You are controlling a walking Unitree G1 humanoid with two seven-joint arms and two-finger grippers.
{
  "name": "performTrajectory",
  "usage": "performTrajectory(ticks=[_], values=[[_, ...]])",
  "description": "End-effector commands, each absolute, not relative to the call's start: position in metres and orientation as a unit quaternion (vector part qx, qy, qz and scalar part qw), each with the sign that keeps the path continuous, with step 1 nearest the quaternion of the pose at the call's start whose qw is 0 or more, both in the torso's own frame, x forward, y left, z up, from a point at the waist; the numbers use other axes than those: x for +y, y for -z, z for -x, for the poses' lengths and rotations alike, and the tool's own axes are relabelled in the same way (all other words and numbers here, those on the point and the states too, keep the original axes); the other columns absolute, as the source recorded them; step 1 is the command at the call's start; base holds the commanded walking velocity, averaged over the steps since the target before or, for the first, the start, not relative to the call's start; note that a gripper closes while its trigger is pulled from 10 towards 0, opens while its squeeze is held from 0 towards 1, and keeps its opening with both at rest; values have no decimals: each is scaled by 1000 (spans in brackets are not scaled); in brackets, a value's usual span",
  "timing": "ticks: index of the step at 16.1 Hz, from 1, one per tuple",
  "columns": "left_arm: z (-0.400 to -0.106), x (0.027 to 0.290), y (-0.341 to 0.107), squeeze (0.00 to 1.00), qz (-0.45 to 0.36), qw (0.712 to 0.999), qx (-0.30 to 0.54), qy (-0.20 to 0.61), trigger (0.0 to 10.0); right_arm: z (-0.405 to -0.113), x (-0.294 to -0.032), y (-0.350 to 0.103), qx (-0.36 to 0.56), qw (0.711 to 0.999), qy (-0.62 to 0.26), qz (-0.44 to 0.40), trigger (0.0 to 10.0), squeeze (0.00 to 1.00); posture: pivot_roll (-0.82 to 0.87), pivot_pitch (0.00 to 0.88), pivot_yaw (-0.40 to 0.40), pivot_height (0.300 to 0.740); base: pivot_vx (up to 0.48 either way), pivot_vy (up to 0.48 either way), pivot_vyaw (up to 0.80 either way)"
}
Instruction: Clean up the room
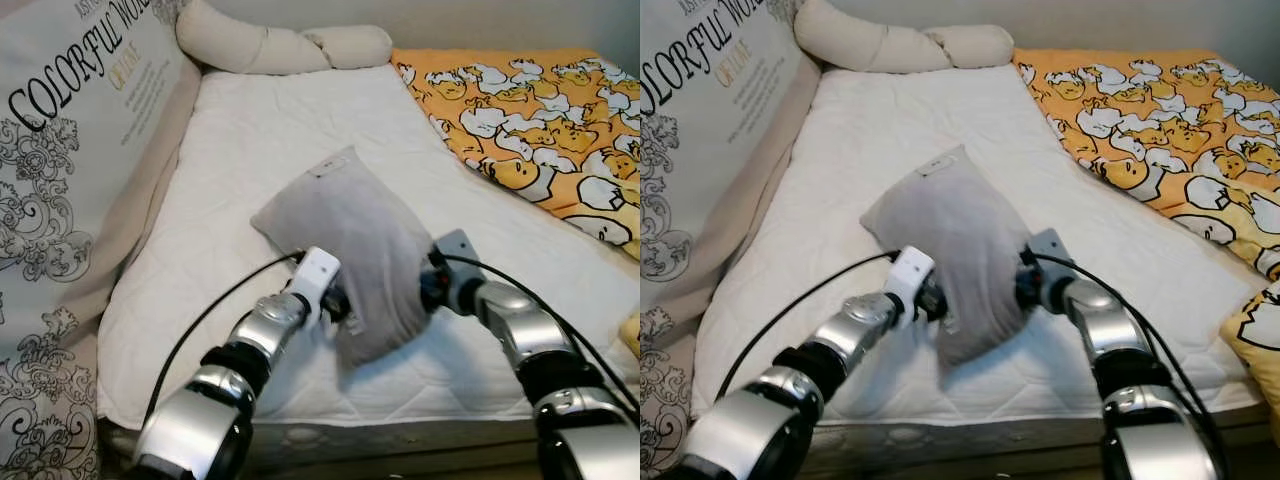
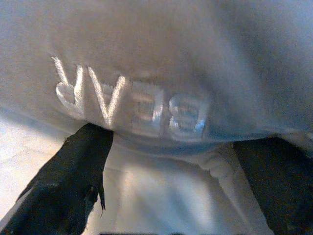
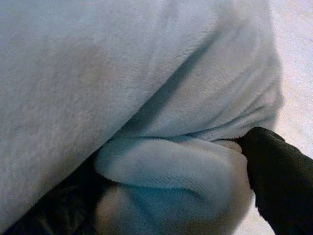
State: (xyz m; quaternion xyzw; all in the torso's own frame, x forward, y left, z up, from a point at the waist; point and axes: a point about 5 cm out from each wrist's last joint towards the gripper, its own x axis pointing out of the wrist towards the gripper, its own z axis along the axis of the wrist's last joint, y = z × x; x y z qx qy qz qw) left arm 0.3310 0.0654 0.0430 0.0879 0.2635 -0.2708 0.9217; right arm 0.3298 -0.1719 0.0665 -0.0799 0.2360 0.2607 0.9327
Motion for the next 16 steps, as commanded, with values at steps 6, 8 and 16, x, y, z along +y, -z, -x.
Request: performTrajectory(ticks=[6,8,16], values=[[-359,106,-90,0,-10,940,194,282,10000,-311,-118,-82,205,911,-358,-3,10000,0,-16,0,22,740,0,0,0],[-357,124,-96,0,-20,939,183,291,10000,-305,-116,-88,198,911,-361,-14,10000,0,-5,0,15,740,0,0,0],[-289,180,-80,0,-118,920,218,304,10000,-242,-156,-80,243,924,-296,-18,10000,0,18,0,-8,740,0,0,0]])
